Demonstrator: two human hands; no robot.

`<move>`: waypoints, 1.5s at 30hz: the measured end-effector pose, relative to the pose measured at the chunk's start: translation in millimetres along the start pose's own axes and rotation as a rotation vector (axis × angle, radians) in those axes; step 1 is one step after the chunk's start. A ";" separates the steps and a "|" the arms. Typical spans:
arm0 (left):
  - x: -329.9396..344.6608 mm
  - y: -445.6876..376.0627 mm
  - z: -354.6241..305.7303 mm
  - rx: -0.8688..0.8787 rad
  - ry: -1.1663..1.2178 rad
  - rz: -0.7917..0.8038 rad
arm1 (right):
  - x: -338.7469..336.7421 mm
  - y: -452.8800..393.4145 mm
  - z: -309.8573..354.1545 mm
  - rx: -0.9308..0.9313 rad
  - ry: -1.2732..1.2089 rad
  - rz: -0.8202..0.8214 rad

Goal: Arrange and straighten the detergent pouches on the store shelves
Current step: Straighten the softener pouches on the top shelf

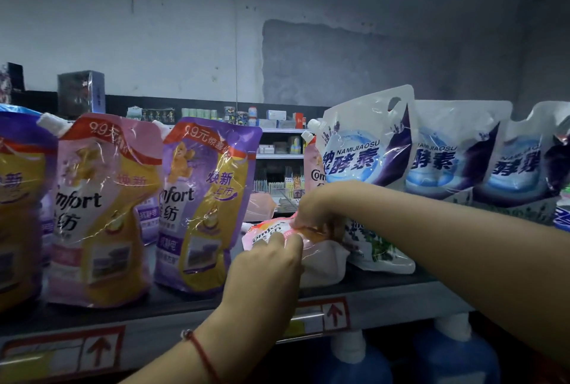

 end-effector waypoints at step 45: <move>-18.4 -5.8 22.0 -0.401 0.985 -0.011 | -73.0 68.7 3.6 -0.183 -0.831 -0.612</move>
Point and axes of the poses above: each hand's wrist, its own y-axis away from the middle knuckle, its own x-axis out of the palm, z = x × y, the point moved 4 cm from there along -y, towards the middle knuckle, and after that the axes turned 13 degrees about y, right-handed, at the moved point
